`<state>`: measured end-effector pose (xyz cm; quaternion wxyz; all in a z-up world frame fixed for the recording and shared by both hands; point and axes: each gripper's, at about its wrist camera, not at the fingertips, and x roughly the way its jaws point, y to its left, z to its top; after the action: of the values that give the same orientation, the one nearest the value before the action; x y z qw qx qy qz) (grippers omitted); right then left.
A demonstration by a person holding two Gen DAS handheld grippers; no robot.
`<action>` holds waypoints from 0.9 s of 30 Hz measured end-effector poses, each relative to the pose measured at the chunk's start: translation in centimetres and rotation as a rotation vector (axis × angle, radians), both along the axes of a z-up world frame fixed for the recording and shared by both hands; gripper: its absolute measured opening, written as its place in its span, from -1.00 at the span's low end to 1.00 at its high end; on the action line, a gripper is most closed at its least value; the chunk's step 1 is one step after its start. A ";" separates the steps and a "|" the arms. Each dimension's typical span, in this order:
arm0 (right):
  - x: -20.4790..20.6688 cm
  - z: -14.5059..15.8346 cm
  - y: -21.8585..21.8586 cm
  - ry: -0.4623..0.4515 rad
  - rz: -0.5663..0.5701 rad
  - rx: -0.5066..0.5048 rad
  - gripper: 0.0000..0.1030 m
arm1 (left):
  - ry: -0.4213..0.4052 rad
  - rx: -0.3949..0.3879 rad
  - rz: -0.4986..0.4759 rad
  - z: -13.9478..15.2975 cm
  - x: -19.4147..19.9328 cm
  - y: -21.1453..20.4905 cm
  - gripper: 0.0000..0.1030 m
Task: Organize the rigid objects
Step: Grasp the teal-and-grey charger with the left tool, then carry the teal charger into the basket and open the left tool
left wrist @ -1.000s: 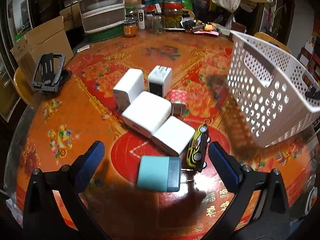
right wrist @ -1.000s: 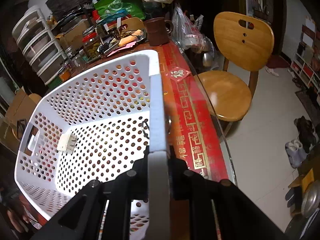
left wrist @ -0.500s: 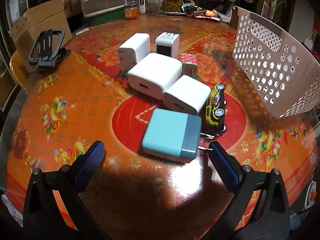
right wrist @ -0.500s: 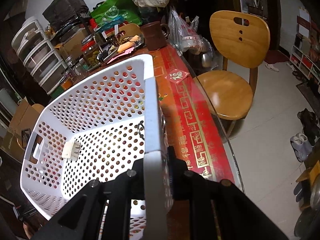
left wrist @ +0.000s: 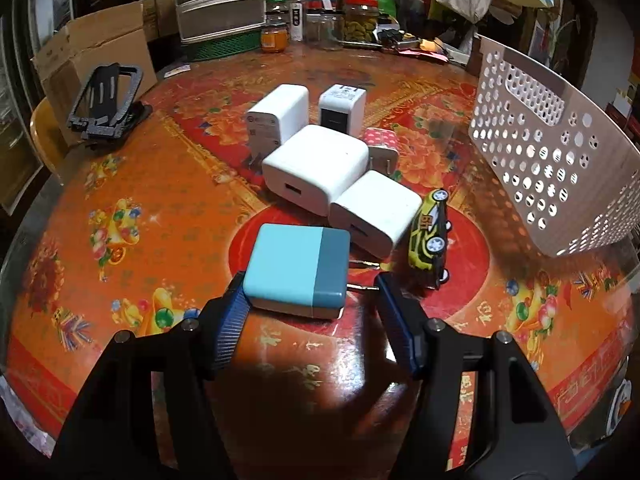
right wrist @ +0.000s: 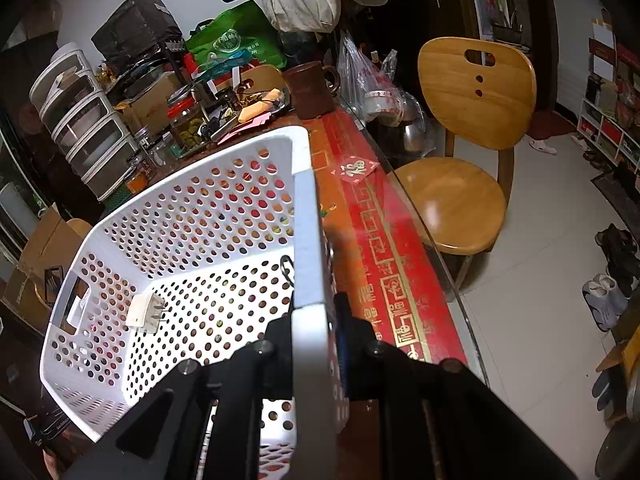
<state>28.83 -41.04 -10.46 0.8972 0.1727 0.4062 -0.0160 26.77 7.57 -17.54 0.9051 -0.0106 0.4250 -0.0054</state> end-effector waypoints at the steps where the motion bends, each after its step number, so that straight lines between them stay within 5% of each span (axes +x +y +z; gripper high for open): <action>1: 0.0 0.0 0.0 -0.001 0.000 -0.003 -0.74 | -0.005 -0.001 0.003 0.2 -0.1 0.1 0.17; 14: -0.1 0.1 0.1 -0.014 0.008 -0.008 -0.74 | -0.102 0.052 0.007 5.8 0.2 -0.8 0.17; 27: 0.0 0.2 0.1 -0.015 0.015 -0.012 -0.73 | -0.224 0.151 -0.142 15.1 5.8 -8.2 0.17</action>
<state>28.82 -40.99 -10.29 0.9013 0.1642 0.4007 -0.0104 32.60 -0.59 -2.41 0.9425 0.0882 0.3201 -0.0384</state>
